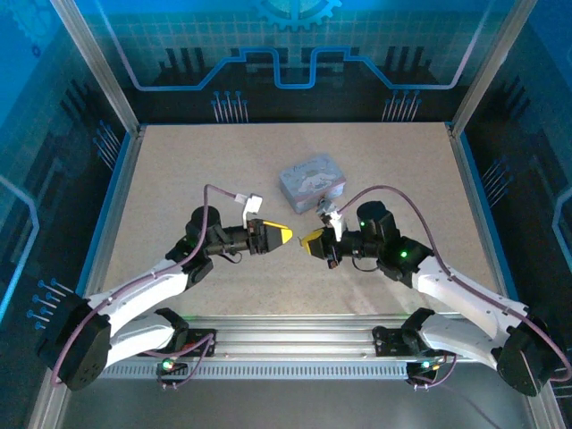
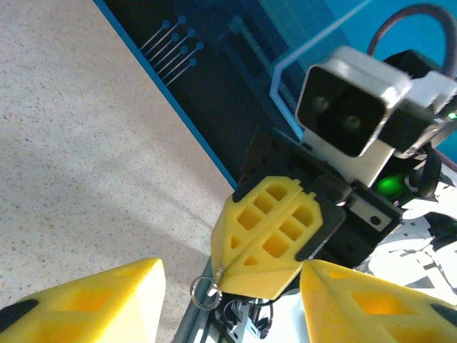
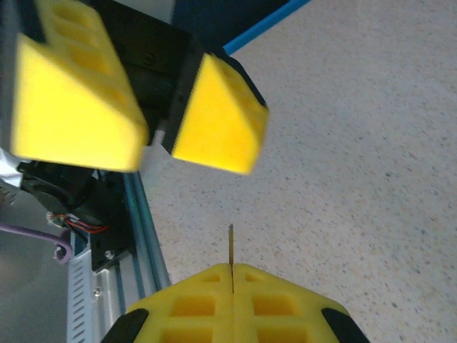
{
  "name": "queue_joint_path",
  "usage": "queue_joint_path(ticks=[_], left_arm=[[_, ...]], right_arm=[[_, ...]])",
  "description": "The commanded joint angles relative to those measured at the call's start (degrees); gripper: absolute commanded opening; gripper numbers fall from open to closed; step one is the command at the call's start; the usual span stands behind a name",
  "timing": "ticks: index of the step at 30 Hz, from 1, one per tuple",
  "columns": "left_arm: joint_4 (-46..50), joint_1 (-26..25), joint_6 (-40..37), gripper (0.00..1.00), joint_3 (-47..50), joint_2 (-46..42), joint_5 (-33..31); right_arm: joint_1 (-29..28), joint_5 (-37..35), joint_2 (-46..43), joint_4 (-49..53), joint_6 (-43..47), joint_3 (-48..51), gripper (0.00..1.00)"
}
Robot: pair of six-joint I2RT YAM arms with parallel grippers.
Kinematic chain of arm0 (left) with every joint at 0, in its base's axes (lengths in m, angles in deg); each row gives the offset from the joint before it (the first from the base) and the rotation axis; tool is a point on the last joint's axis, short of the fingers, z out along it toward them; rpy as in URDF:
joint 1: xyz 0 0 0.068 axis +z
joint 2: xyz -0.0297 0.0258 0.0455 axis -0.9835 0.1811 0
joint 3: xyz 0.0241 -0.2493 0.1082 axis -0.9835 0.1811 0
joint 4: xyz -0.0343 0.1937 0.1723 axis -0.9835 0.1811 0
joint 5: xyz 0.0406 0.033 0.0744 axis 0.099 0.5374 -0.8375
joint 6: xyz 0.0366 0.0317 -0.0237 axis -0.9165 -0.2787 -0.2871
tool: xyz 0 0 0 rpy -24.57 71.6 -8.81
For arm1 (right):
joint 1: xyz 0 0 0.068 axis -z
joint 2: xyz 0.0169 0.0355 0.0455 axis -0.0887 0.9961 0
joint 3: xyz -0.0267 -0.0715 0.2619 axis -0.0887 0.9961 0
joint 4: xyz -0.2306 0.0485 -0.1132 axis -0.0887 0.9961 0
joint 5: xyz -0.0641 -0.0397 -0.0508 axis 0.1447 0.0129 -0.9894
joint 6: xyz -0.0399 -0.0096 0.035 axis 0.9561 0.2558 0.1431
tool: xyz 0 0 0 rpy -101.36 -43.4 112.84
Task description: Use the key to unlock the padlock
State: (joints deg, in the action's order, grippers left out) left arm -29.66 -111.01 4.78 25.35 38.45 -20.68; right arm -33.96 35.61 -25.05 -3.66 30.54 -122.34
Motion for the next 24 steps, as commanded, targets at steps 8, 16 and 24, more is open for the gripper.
queue_joint_path(ticks=[8,16,24], left_arm=[[-3.12,-2.06,-2.76,0.43,-2.84,2.03,1.92],[-2.88,-2.65,-3.24,0.35,-3.26,2.4,1.84],[-1.99,-2.72,-3.81,0.26,-3.4,2.55,1.58]], right_arm=[[-1.87,2.65,1.28,-4.24,-1.18,-2.08,0.0],[-2.25,2.49,2.25,-5.31,-1.97,-2.52,0.0],[-2.23,2.13,2.17,-6.31,-3.6,-2.39,0.0]])
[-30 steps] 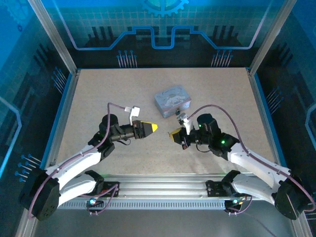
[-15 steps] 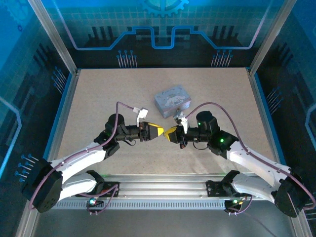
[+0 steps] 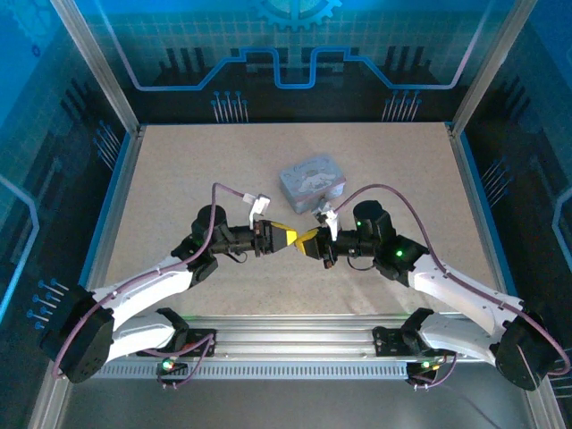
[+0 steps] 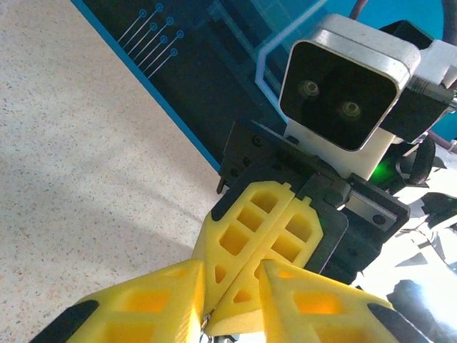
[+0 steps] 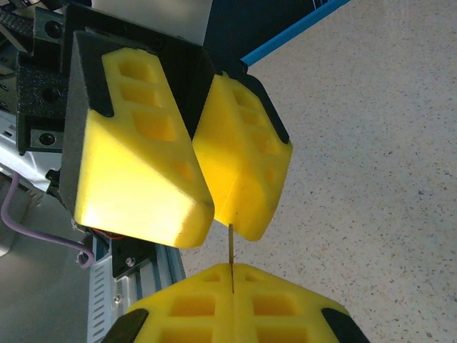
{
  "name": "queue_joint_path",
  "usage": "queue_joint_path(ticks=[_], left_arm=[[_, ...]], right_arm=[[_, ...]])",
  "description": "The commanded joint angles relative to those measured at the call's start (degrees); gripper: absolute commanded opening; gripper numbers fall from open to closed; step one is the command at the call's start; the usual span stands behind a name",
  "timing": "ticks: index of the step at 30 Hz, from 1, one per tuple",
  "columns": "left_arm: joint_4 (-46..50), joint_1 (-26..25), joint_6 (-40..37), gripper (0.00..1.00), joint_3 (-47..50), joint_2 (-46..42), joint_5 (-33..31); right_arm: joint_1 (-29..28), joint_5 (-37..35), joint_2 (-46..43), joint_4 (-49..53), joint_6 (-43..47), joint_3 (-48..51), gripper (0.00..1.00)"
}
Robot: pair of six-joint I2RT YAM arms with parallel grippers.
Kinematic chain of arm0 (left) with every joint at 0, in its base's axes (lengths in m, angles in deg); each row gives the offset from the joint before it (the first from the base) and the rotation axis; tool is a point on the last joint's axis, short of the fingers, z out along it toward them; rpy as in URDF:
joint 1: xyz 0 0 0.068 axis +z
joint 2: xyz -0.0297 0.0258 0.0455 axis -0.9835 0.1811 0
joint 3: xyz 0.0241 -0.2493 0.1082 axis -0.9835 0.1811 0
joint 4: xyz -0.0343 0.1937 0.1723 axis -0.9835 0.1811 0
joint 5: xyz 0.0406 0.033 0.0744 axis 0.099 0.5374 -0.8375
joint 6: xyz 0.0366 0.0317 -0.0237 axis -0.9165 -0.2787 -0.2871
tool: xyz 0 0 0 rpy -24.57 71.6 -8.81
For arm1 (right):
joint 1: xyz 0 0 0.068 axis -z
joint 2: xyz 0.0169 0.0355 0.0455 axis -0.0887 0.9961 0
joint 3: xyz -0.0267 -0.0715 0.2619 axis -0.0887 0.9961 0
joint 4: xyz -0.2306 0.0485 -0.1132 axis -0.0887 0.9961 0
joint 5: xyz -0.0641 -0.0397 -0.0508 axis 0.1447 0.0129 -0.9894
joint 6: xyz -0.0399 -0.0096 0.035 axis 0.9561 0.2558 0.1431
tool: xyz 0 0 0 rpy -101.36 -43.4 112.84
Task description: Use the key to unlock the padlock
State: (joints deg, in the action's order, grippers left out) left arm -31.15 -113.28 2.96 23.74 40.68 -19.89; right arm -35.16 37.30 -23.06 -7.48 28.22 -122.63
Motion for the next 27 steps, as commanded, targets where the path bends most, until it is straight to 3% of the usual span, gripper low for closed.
queue_joint_path(ticks=[1,9,13,20,27], left_arm=[[-0.42,-0.42,-2.08,0.25,-1.84,0.34,0.72],[0.01,-0.47,-2.26,0.1,-1.68,0.16,0.13],[-0.2,-0.43,-2.0,0.01,-1.7,-0.36,-0.44],[-0.14,-0.39,-2.04,0.0,-1.51,-0.74,-1.06],[-0.11,-0.46,-2.0,0.0,-1.36,-0.87,-1.49]], right_arm=[[-1.05,0.33,0.17,-2.92,-1.59,-1.89,0.0],[-1.06,0.6,0.35,-5.76,-3.7,-0.74,0.0],[-0.84,0.85,0.03,-5.24,-3.56,-0.37,0.06],[-0.27,2.58,-0.03,-7.31,-5.29,1.02,0.23],[-0.27,3.19,1.31,-7.29,-5.59,1.21,0.24]])
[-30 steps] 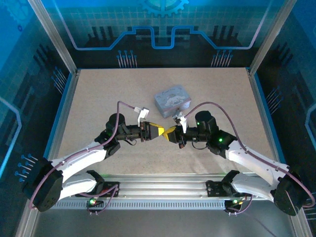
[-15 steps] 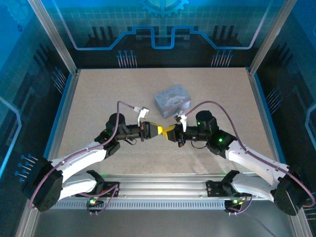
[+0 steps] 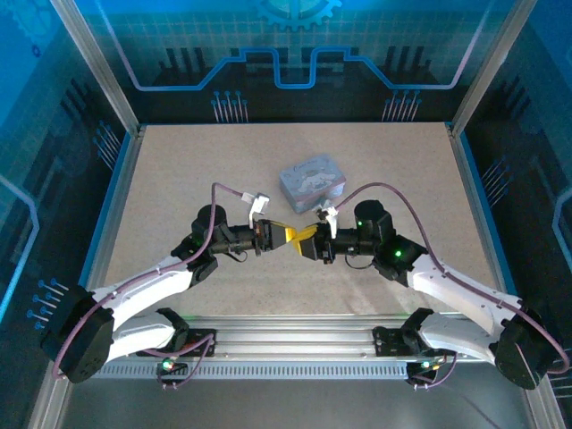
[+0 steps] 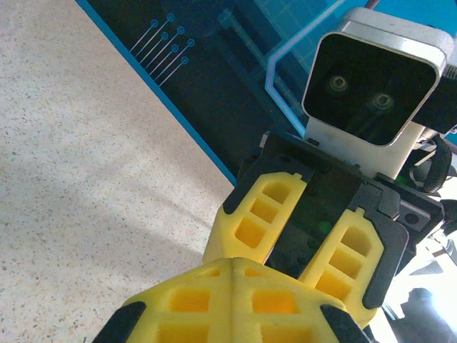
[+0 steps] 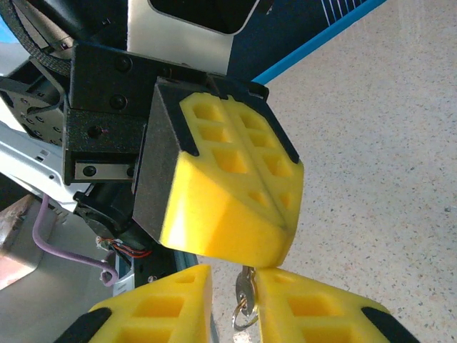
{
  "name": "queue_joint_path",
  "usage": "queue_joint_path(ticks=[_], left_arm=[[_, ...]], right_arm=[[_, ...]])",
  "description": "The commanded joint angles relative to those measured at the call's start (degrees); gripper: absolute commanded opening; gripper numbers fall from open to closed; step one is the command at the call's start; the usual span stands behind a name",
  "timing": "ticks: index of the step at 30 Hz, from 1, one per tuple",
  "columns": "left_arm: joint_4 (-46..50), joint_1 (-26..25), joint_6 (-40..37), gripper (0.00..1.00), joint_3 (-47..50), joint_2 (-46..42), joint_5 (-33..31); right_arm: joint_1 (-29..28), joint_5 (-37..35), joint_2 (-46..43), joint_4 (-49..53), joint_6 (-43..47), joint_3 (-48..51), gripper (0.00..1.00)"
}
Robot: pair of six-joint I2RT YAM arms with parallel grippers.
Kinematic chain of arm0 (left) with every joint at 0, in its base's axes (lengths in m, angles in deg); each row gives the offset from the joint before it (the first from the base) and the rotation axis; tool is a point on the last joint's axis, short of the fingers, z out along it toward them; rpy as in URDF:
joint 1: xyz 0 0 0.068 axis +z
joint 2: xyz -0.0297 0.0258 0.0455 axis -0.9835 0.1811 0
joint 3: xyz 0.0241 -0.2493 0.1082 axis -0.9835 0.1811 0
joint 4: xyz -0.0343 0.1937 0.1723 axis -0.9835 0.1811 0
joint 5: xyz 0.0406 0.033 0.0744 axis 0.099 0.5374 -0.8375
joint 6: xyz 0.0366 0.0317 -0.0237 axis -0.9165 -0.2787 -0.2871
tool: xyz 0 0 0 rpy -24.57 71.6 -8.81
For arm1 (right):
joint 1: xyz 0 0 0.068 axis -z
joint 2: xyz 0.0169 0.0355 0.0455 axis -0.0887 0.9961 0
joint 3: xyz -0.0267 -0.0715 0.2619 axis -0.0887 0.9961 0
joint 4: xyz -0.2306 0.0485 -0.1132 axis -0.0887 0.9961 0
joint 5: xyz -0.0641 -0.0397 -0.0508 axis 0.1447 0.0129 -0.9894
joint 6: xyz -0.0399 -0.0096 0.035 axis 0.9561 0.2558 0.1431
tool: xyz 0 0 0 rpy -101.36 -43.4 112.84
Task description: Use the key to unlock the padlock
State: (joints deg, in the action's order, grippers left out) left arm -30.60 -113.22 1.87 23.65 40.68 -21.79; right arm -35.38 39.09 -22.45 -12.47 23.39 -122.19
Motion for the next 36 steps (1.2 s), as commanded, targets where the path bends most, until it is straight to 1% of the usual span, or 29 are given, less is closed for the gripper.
queue_joint_path(ticks=[1,9,16,26,31,32,35,36], left_arm=[[-0.59,-0.5,-0.88,0.0,-1.25,-0.84,0.32],[-0.4,-0.53,-1.04,0.0,-1.01,-1.29,-0.39],[0.16,-0.49,-1.34,0.0,-0.91,-1.58,-0.96],[1.13,-0.48,-2.05,0.0,-0.89,-2.0,-1.79],[0.95,-0.53,-2.27,0.0,-0.98,-1.83,-1.45],[0.93,-0.5,-2.3,0.0,-1.09,-1.73,-1.28],[1.01,-0.53,-2.31,0.12,-1.15,-1.95,-1.18],[1.42,-0.52,-2.45,0.19,-1.3,-2.14,-1.34]], right_arm=[[-0.05,1.37,0.83,-2.34,-0.88,0.92,0.24],[-0.05,1.51,2.15,-2.68,-1.57,1.83,0.24],[-0.05,0.51,1.54,-2.65,-1.53,2.25,0.23],[0.37,-1.59,-0.78,-1.15,-1.44,3.06,0.11],[0.66,-0.86,-0.97,-1.85,-1.98,2.98,0.0],[0.77,-0.82,-0.89,-1.72,-1.88,2.87,0.0],[0.82,-1.03,-0.88,-0.72,-1.38,2.61,0.0],[0.84,-1.38,-0.96,-0.05,-1.03,2.63,0.0]])
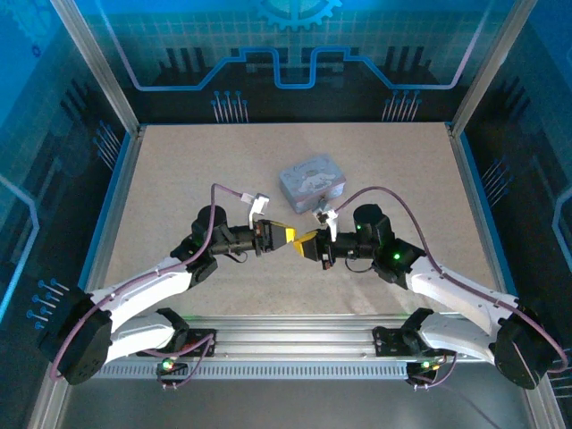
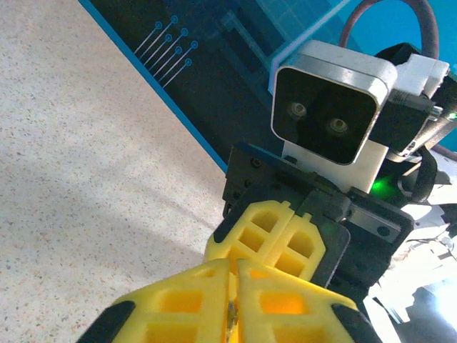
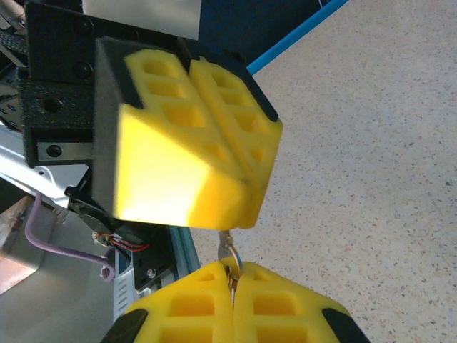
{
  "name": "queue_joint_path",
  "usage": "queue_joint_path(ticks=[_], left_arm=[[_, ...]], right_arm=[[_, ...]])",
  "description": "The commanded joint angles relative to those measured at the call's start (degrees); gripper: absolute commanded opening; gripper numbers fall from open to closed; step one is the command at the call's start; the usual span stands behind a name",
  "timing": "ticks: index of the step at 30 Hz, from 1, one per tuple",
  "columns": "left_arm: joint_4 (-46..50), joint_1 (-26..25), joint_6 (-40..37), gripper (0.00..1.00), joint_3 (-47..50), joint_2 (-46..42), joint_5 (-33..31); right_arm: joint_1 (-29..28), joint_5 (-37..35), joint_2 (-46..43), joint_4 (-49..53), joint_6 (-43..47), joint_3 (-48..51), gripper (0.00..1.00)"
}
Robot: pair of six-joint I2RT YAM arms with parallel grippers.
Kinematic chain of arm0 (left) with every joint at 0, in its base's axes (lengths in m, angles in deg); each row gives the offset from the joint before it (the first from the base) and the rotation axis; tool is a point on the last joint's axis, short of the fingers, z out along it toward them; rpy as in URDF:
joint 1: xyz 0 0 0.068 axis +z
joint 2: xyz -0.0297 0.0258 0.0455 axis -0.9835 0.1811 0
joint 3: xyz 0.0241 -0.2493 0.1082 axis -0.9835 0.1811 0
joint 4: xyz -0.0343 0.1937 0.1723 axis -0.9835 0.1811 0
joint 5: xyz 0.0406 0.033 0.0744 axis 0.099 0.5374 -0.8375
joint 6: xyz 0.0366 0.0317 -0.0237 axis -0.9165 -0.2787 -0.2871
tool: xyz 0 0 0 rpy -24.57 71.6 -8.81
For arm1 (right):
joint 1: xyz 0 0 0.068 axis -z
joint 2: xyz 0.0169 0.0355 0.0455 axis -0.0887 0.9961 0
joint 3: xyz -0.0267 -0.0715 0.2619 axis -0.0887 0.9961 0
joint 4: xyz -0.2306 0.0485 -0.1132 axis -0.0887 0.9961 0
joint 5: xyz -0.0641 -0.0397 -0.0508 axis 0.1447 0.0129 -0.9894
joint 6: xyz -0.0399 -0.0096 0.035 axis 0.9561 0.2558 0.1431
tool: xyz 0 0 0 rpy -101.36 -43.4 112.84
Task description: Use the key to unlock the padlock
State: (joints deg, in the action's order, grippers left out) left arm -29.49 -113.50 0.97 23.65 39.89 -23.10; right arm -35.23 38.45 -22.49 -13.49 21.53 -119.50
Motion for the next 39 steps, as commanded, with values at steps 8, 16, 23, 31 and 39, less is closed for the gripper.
queue_joint_path(ticks=[8,16,23,31,39], left_arm=[[10.46,-0.16,-4.13,0.76,-4.32,-3.15,-8.3],[30.8,-0.14,-1.42,0.91,-12.64,2.55,-36.14],[37.07,-0.13,5.53,0.97,-22.86,14.22,-44.95],[46.63,0.24,8.13,0.99,-39.87,32.26,-41.35],[48.49,1.17,11.97,0.99,-47.45,43.34,-38.25]], right_arm=[[1.55,-5.97,-2.74,10.1,3.31,-0.34,0.0],[3.26,-17.42,-5.0,21.65,3.77,-0.68,0.0],[3.77,-19.46,-7.5,22.11,1.62,1.85,0.0],[3.84,-20.03,-9.15,22.44,-0.47,3.68,0.0],[3.85,-21.03,-11.33,23.85,-0.32,4.43,0.0]])
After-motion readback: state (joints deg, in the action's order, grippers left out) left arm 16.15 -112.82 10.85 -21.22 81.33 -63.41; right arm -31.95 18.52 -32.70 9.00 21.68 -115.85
